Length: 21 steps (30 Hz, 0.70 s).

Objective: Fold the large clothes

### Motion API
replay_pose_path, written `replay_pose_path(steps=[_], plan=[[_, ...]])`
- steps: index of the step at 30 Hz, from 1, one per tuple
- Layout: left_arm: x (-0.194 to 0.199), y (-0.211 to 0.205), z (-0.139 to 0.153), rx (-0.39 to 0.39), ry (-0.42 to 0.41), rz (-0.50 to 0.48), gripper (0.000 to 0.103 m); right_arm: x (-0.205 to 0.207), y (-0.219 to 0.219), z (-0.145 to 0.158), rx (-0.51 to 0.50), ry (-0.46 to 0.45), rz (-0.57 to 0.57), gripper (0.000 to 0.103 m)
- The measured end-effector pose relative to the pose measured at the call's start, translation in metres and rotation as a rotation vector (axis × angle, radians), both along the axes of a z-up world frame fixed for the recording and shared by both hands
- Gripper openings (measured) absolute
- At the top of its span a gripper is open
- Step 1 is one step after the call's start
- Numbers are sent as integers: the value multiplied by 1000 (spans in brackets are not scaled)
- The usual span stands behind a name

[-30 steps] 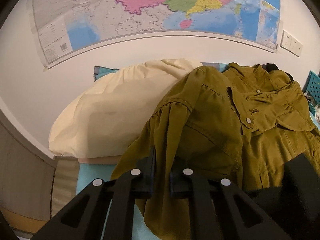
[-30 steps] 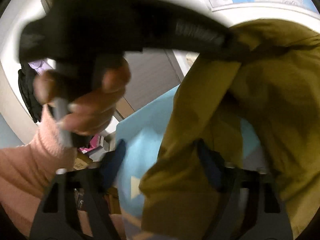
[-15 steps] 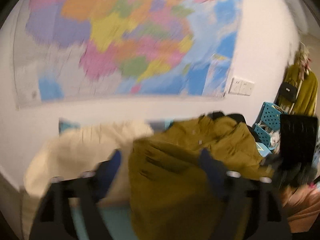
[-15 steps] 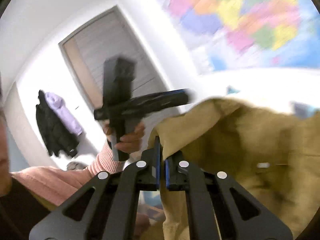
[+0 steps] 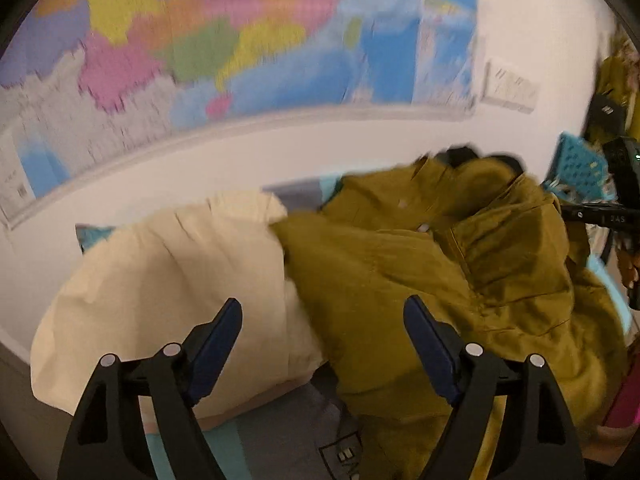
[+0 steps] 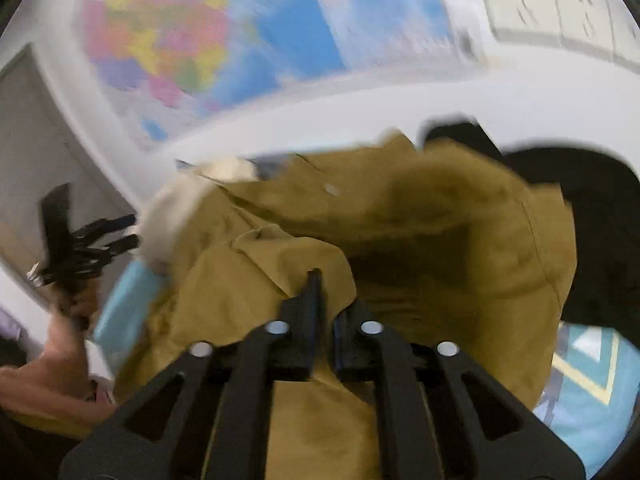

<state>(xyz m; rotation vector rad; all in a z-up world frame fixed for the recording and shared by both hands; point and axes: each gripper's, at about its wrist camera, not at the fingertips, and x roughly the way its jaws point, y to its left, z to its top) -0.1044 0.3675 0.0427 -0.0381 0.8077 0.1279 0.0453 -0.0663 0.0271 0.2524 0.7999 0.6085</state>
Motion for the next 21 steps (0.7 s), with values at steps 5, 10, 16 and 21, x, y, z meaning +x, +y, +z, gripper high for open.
replay_pose_path(steps=[5,10,16,21], plan=[[18,0,-33,11,106,16,80,-5,-17,-14,31,-36,-84,68],[20,-7,-46,12,129,-26,81,-34,-63,-9,86,-117,-98,84],[32,-26,-61,54,169,-83,80,-66,-58,-33,-67,-113,-50,87],[39,-29,-62,133,145,2,14,-54,-51,-39,-44,-94,32,17]])
